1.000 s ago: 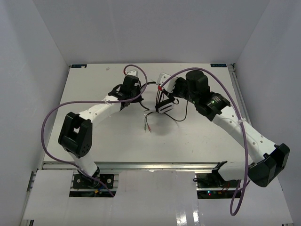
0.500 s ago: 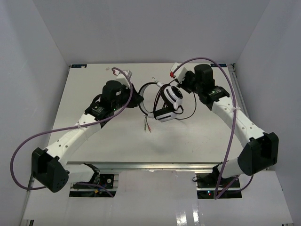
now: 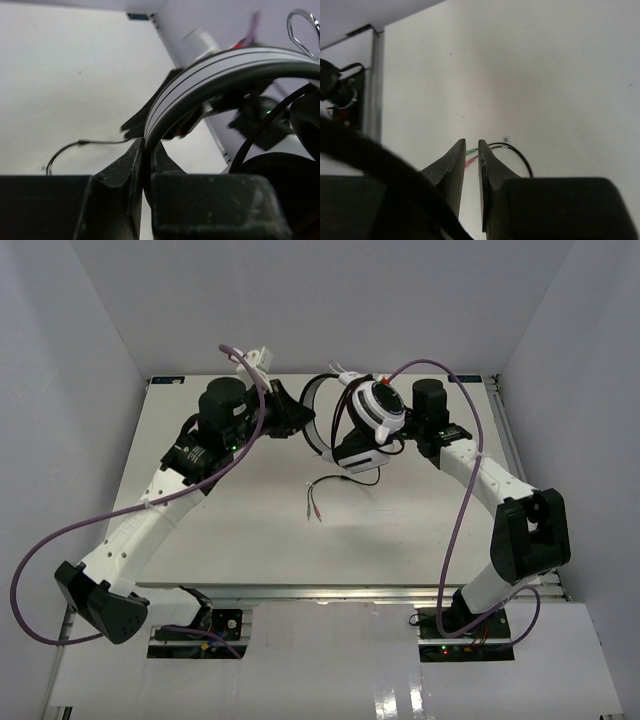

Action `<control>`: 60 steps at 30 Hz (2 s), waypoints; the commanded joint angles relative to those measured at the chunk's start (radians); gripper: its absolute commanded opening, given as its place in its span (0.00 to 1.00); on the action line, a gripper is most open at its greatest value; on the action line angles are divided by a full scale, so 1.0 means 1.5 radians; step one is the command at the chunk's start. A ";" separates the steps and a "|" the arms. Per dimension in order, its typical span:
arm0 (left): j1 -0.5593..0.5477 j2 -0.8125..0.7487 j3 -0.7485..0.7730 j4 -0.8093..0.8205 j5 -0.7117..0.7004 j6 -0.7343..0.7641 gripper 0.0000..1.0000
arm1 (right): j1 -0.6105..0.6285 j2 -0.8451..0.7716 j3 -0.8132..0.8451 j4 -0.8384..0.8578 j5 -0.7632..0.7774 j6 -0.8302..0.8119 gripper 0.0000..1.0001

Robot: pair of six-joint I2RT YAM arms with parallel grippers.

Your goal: Wrap the headphones

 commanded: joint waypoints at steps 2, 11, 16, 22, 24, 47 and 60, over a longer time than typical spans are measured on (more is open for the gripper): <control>-0.027 0.054 0.199 0.000 -0.030 -0.014 0.00 | 0.005 0.070 -0.028 0.275 -0.153 0.262 0.27; -0.027 0.152 0.455 -0.067 -0.160 0.003 0.00 | 0.040 0.144 -0.174 0.634 -0.182 0.479 0.42; -0.026 0.163 0.483 -0.042 -0.270 0.011 0.00 | 0.048 0.128 -0.231 0.671 -0.192 0.489 0.43; 0.013 0.152 0.441 -0.005 -0.347 -0.003 0.00 | 0.048 0.083 -0.274 0.621 -0.186 0.450 0.33; 0.036 0.136 0.418 0.005 -0.354 -0.013 0.00 | 0.048 0.066 -0.278 0.568 -0.184 0.424 0.25; 0.206 0.166 0.056 0.054 -0.290 -0.053 0.00 | 0.259 -0.224 -0.023 -0.305 0.558 -0.419 0.08; 0.064 0.340 0.011 0.085 -0.268 -0.030 0.00 | 0.367 -0.154 0.125 -0.354 0.669 -0.540 0.08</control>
